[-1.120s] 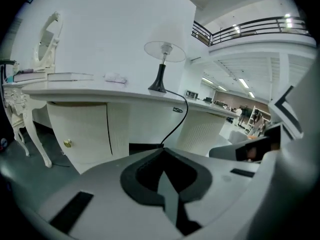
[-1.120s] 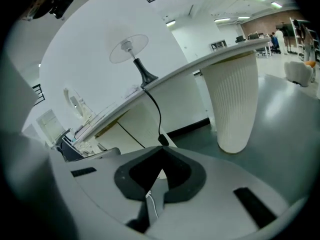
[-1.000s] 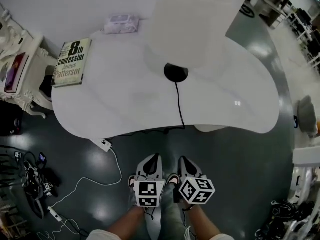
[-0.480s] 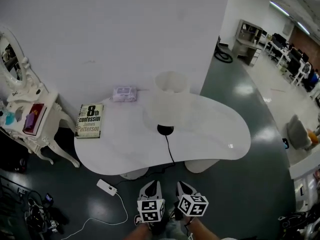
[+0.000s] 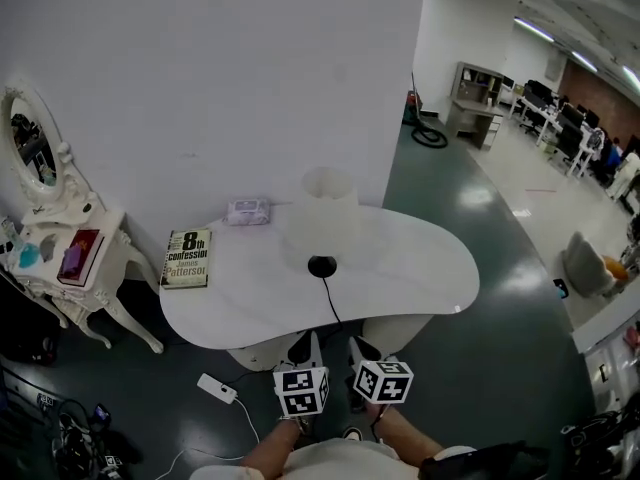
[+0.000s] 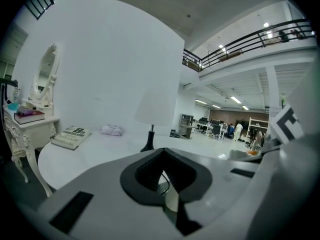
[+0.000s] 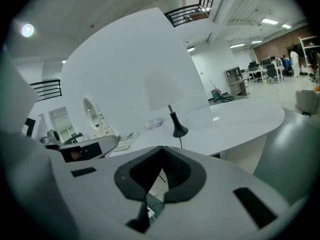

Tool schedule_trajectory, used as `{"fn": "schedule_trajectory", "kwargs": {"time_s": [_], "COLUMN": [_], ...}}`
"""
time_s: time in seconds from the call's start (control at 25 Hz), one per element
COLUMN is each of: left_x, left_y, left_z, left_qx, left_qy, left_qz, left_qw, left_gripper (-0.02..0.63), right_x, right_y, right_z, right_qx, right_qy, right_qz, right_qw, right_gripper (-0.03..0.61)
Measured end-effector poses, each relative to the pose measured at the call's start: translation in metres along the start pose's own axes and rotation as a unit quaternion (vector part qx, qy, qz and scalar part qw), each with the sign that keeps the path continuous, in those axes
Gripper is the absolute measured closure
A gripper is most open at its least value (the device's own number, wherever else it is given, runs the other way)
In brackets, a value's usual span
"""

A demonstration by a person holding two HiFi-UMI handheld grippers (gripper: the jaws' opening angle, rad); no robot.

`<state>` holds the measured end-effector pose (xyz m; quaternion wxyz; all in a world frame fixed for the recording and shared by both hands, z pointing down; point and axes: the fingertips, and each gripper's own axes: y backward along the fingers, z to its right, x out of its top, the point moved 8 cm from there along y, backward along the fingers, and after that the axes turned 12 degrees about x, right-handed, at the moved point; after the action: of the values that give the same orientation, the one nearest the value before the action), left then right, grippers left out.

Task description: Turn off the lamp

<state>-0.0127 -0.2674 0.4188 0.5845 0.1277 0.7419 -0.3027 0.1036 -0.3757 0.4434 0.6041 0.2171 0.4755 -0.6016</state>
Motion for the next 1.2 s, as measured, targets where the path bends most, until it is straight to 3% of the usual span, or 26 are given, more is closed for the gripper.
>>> {"fn": "schedule_trajectory", "kwargs": {"time_s": [0.44, 1.2], "left_x": [0.02, 0.005], "left_y": [0.006, 0.004], "left_z": [0.01, 0.016], "left_qx": [-0.006, -0.011], "left_qy": [-0.003, -0.001], "left_qz": [0.024, -0.002], "left_qw": [0.9997, 0.9999], "left_gripper": [0.607, 0.607], "right_x": [0.031, 0.019], "right_y": [0.013, 0.016], "right_z": [-0.008, -0.005], "right_qx": [0.004, 0.007], "right_qy": [0.032, 0.033], "right_qz": [0.027, 0.015], "right_qw": [0.999, 0.999], "right_gripper": [0.58, 0.58]}}
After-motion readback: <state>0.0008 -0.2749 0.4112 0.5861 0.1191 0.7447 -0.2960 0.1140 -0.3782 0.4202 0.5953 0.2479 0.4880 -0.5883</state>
